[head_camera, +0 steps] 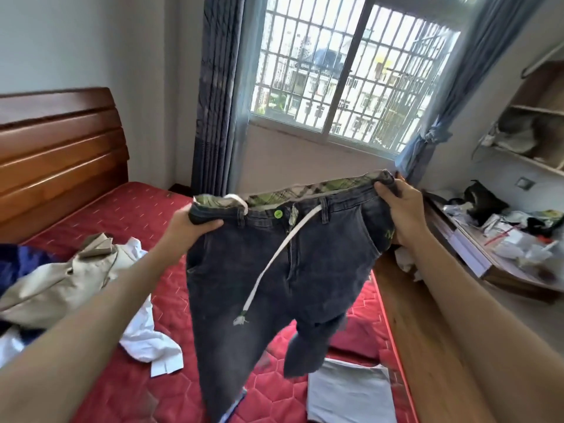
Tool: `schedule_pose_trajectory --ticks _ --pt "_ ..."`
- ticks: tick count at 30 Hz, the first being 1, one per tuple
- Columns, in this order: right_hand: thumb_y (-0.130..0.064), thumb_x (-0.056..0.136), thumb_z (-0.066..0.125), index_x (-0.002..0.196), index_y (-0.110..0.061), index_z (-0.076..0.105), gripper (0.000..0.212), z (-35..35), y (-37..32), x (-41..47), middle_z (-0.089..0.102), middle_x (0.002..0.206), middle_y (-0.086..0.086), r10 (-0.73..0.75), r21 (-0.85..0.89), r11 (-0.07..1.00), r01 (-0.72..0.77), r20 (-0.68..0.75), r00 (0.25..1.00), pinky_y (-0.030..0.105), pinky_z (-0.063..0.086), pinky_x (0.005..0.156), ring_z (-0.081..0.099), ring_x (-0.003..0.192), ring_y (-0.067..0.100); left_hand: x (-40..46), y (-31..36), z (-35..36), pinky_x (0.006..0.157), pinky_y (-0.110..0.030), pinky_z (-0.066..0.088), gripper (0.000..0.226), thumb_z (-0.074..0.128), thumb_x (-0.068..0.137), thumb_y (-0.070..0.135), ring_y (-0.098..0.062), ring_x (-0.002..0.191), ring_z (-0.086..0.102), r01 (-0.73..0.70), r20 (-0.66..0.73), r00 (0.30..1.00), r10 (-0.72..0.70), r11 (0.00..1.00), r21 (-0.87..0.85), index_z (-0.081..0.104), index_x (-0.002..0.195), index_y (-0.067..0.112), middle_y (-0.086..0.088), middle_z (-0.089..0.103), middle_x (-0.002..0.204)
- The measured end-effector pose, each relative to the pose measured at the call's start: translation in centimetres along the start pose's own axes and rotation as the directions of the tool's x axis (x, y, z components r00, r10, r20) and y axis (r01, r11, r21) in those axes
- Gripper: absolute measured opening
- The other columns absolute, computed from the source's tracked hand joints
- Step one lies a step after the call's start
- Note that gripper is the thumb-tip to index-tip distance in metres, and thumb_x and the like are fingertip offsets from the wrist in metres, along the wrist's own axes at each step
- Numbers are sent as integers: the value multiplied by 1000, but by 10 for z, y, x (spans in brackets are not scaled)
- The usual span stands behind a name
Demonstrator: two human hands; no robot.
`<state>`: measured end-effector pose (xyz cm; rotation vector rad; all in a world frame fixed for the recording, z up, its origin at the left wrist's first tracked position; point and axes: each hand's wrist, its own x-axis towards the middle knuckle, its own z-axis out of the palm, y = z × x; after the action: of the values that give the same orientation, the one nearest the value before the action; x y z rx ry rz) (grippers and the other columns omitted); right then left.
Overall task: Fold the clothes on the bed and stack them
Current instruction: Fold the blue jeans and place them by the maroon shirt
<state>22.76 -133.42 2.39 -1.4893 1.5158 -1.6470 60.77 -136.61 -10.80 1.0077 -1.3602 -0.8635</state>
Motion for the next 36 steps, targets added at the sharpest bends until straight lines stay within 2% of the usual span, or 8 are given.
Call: schedule_pose_trajectory --ticks 6,10,15,22,25,28,32,36 --pt "-55 82 63 85 -3 67 52 -10 13 12 65 79 4 -94 -85 993 81 -162 982 37 46 70 55 74 15 8 80 -49 69 -2 44 19 79 76 34 15 79 62 -167 -158 967 201 964 205 70 91 40 29 70 88" --pt "-45 88 65 67 1 62 50 23 71 -16 53 61 5 132 -328 933 -147 -69 989 34 29 58 48 64 18 -5 33 -36 72 -36 46 23 72 84 36 -24 84 67 155 -226 972 -66 901 406 75 88 13 -7 74 86" --pt "-46 86 67 73 -2 68 47 74 107 -50 61 66 8 370 -253 886 -389 -120 921 37 42 63 58 67 23 -44 -20 1 84 -44 43 50 64 91 35 -45 98 60 519 -487 803 -344 805 288 64 94 -15 -33 65 99" --pt "-41 88 65 58 -18 55 39 129 32 -81 50 50 -9 1 -238 971 -28 -112 994 19 31 48 44 48 5 -56 34 58 71 -39 40 39 56 95 27 -37 79 59 345 -501 848 -175 898 272 58 72 -5 -28 65 82" --pt "-37 92 61 80 -16 65 24 149 5 -117 63 66 -11 -133 -236 961 141 50 990 23 37 58 53 57 1 -68 62 81 60 -31 33 33 55 95 24 -13 59 53 187 -457 886 -71 959 214 52 62 18 -4 59 61" --pt "-31 96 51 128 -22 59 34 162 -3 -152 72 106 -1 -139 -236 951 201 257 957 33 52 81 68 91 13 -85 73 96 67 -24 47 17 53 97 25 -8 74 64 104 -389 918 -77 993 49 66 87 21 4 69 79" --pt "-27 82 38 142 -32 45 61 153 -1 -164 61 132 -2 40 53 996 -74 477 878 40 49 99 60 117 14 -104 71 95 69 -26 52 20 60 86 46 -10 79 70 94 -317 939 -133 986 -135 66 94 28 5 72 86" --pt "0 82 38 144 -24 44 67 143 0 -167 53 141 -3 16 253 939 -235 649 760 27 45 103 50 129 9 -107 68 89 62 -11 47 31 75 73 54 4 73 67 103 -385 920 -72 993 61 61 93 35 18 70 83"
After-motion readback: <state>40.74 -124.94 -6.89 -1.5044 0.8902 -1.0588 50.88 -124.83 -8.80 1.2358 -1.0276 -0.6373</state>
